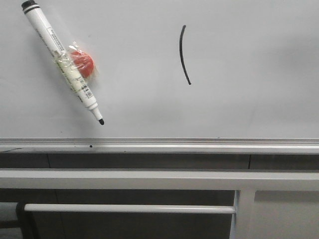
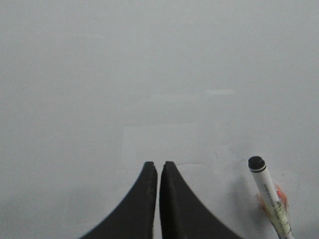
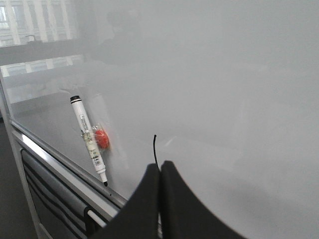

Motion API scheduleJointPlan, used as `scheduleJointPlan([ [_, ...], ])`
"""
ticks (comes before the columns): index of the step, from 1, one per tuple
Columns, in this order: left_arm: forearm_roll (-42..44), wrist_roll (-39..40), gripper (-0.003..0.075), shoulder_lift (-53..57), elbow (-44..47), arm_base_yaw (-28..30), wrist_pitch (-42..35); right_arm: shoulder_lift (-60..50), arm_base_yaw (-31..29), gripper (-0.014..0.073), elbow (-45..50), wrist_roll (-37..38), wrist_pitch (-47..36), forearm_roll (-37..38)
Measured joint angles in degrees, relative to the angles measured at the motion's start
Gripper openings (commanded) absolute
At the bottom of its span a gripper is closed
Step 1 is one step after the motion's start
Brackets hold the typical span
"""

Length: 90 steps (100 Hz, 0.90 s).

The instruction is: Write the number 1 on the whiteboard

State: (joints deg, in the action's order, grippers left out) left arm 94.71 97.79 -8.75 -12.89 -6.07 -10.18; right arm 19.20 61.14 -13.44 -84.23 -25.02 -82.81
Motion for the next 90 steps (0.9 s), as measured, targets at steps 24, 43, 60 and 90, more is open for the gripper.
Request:
scheduleJointPlan([
  [24,0.40,0.00,-0.0020,2.38,2.21,4.88,-1.55,0.00,0.00,-0.0064,0.00,0.00,0.00,0.00],
  [43,1.72,3.11,-0.0020,2.64,2.54,5.11,1.03,0.00,0.00,-0.0064,0.00,0.00,0.00,0.00],
  [60,7.69,12.06,-0.0020,3.28,4.27,5.25,3.59,0.00,0.00,-0.0064,0.00,0.00,0.00,0.00],
  [90,10.58,20.88,-0.0020,3.95,8.10,7.98,4.90,0.00,0.00,-0.0064,0.00,-0.12,0.00,0.00],
])
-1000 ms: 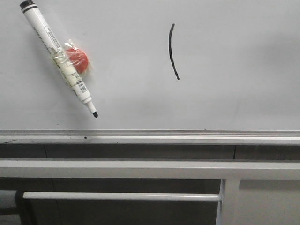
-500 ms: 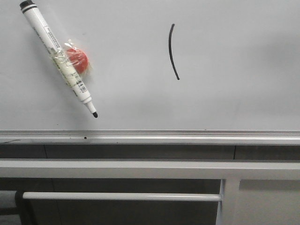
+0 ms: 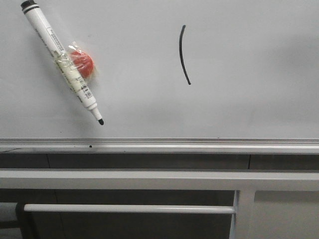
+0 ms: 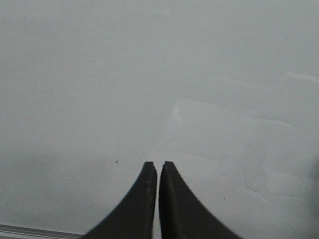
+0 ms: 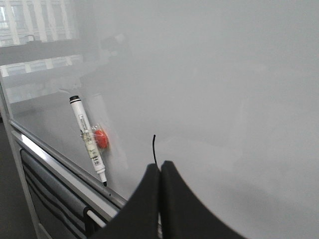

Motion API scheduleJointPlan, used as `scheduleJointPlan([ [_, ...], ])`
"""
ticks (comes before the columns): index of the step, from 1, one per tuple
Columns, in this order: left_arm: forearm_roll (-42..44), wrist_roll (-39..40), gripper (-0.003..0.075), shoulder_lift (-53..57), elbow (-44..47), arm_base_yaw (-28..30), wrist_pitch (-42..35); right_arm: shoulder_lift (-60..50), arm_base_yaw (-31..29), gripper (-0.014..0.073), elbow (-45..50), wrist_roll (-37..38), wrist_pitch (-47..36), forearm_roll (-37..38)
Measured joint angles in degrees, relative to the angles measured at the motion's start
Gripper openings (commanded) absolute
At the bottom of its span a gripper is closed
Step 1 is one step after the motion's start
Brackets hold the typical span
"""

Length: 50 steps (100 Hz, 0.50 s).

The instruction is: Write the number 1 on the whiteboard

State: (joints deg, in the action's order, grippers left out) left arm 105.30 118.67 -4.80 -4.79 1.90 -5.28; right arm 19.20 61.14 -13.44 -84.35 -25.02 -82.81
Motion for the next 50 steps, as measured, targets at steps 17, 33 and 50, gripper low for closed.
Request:
scheduleJointPlan([
  [17,-7.66,-12.53,-0.0020,2.76,0.09,0.00,-0.49,0.00,0.00,-0.0064,0.00,0.00,0.00,0.00],
  [33,-51.65,-54.76,-0.0020,3.15,-0.97,0.00,7.59,0.00,0.00,-0.0064,0.00,0.00,0.00,0.00],
  [50,-94.71,-100.57,-0.0020,3.29,-2.53,0.13,22.55,0.00,0.00,-0.0064,0.00,0.00,0.00,0.00],
])
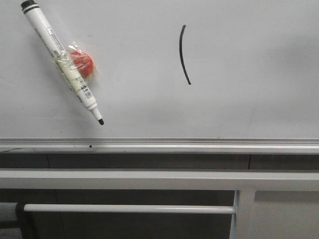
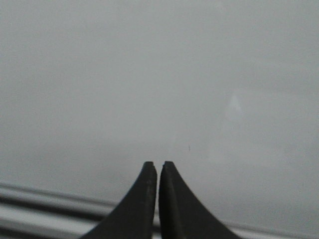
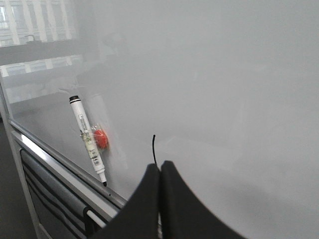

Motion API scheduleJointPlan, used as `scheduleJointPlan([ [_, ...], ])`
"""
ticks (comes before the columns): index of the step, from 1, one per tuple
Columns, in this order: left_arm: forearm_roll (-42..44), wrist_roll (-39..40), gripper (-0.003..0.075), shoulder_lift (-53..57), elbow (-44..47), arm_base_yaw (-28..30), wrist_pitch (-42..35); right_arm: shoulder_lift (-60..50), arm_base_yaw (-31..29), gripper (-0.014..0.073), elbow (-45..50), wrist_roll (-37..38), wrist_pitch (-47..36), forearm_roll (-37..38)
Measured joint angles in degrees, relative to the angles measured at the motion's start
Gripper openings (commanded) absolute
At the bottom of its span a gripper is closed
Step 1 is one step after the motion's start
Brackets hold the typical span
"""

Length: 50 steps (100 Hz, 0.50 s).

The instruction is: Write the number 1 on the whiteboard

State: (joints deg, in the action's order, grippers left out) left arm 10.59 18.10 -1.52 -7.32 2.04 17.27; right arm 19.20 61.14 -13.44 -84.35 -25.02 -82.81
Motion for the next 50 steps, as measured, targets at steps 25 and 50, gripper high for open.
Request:
scheduleJointPlan([
  [25,-8.58,-9.66,-0.0020,0.00,-0.13,0.00,7.56,0.00,0.00,-0.0064,0.00,0.00,0.00,0.00],
  [50,-9.81,-12.36,-0.0020,0.00,3.10,-1.23,3.66,0.00,0.00,-0.0064,0.00,0.11,0.00,0.00],
])
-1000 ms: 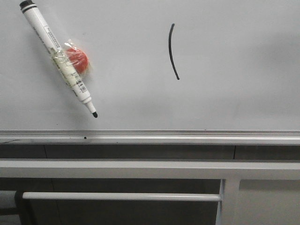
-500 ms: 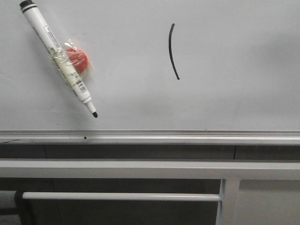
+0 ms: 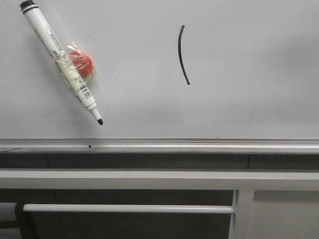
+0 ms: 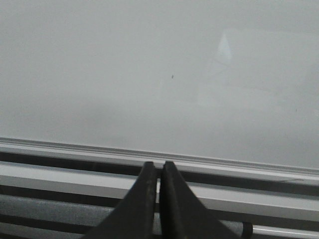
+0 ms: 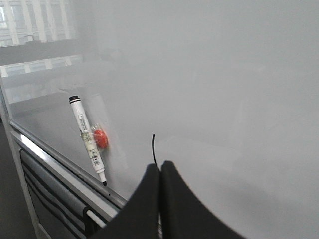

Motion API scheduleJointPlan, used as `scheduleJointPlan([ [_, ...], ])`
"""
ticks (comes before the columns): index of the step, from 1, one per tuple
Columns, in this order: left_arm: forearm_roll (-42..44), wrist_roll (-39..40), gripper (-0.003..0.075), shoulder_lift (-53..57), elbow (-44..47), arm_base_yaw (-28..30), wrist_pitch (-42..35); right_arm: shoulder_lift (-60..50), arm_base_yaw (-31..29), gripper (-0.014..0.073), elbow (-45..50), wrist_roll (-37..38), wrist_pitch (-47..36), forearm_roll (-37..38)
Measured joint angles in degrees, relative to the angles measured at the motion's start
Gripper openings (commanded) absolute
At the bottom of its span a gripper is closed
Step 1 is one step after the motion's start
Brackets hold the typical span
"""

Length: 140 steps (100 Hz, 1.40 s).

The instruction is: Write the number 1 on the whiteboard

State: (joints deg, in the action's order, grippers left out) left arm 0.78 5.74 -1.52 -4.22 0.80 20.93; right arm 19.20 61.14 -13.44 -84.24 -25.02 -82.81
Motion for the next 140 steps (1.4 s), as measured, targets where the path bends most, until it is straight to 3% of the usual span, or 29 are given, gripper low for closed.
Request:
scheduleJointPlan([
  [24,-2.19,-2.86,-0.0020,1.75,4.57,-3.91,-4.95,0.00,0.00,-0.0064,0.00,0.00,0.00,0.00],
  [52,-6.36,-8.82,-0.0020,1.75,4.58,-4.64,-4.24,0.00,0.00,-0.0064,0.00,0.00,0.00,0.00],
  [140,-5.78,-9.16,-0.0020,1.75,4.58,-2.80,-2.25,0.00,0.00,-0.0064,0.00,-0.11,0.00,0.00],
])
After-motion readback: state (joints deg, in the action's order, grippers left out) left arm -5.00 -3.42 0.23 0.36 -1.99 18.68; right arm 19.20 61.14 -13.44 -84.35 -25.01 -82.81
